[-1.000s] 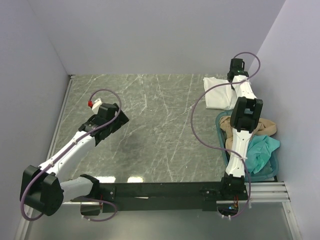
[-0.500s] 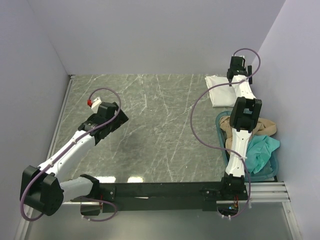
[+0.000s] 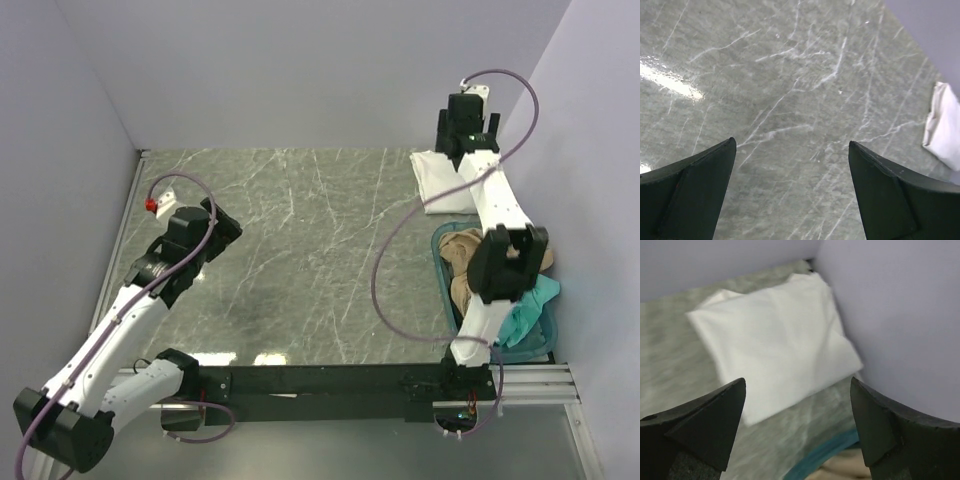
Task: Fold and stack the t-shirts
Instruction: Reset both grippers
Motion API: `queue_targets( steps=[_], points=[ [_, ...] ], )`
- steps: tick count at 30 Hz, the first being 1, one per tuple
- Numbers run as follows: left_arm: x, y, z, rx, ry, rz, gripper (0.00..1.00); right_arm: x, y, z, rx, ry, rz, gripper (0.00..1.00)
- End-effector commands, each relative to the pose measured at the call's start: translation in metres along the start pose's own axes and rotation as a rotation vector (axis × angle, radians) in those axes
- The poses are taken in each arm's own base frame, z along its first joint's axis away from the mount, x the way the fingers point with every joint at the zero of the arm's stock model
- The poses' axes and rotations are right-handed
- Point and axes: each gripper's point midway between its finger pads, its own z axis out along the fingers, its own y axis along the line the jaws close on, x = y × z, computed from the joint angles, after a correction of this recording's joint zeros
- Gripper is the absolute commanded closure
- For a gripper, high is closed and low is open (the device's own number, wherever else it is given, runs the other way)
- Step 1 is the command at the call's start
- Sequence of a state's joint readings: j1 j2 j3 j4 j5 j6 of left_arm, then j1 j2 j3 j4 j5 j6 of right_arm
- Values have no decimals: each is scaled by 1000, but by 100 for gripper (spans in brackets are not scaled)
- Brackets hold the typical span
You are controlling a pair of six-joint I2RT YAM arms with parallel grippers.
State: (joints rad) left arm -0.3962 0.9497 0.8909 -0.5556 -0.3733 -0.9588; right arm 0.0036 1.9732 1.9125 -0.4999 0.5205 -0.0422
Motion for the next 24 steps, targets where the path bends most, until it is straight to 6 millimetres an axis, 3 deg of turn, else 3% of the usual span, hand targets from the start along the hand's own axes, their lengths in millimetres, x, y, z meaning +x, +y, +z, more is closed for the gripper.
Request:
queue_targets(
  steps=[1,2,3,4,5,6,7,8,9,10,12,13,15,16,18,24],
  points=[
    [-14,-2,-19,29,-38,-25,1,-10,17,-73,-125,-67,199,9],
    [-14,-2,-23,39,-36,-27,1,23,25,-75,-136,-24,198,9],
    [-12,1,-24,34,-30,-24,1,17,32,-109,-213,-73,231,9],
    [-10,4,-25,27,-25,-21,1,25,37,-122,-246,-75,266,9],
    [-10,5,-26,26,-23,-17,1,60,44,-125,-264,-34,253,8],
    [-5,9,-27,15,-3,-10,0,61,50,-154,-344,-66,271,8],
    [-3,10,-28,15,7,-9,1,72,52,-164,-372,-59,287,8],
    [-1,11,-28,14,12,-4,1,106,56,-167,-389,-13,269,8],
    [3,14,-28,10,22,-3,0,109,50,-183,-419,-34,305,8],
    [9,19,-27,-1,34,-1,1,141,56,-188,-450,24,313,8],
    [13,23,-29,2,38,-7,1,152,45,-207,-486,-8,378,8],
    [18,28,-27,-6,50,-6,1,182,51,-210,-528,43,383,8],
    [20,32,-30,2,48,-15,0,179,50,-232,-639,-36,437,7],
    [24,35,-30,-1,56,-14,1,199,53,-233,-671,-24,411,7],
    [27,38,-33,5,62,-14,1,193,53,-251,-767,-92,431,7],
    [29,45,-39,-7,66,-20,1,206,35,-258,-733,-97,484,7]
  ],
)
